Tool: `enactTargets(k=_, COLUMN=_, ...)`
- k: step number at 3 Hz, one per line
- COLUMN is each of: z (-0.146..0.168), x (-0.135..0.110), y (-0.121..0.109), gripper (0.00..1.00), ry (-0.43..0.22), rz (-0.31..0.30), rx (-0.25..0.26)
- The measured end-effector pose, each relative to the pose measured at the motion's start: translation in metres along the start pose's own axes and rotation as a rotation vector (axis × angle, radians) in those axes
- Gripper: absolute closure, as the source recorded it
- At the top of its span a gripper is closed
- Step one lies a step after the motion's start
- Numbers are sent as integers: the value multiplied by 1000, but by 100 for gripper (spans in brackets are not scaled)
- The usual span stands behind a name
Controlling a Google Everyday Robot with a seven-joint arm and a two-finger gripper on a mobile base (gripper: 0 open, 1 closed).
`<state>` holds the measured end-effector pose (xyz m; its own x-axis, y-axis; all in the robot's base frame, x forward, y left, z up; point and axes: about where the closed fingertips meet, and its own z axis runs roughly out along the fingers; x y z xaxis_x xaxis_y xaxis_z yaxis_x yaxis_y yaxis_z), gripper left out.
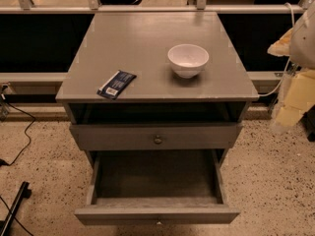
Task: Place rxbar blueberry into middle drawer
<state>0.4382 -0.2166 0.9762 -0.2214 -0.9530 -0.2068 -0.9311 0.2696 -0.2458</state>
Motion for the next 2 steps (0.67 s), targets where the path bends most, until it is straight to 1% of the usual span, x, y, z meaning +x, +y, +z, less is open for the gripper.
enactTargets(k=1, z=0, x=-1, y=0, gripper=0, ry=-2, rz=-2, rx=3)
enactTargets(k=2, z=39, x=-88, y=4, gripper=0, ry=-119, rz=-200, rx=-51)
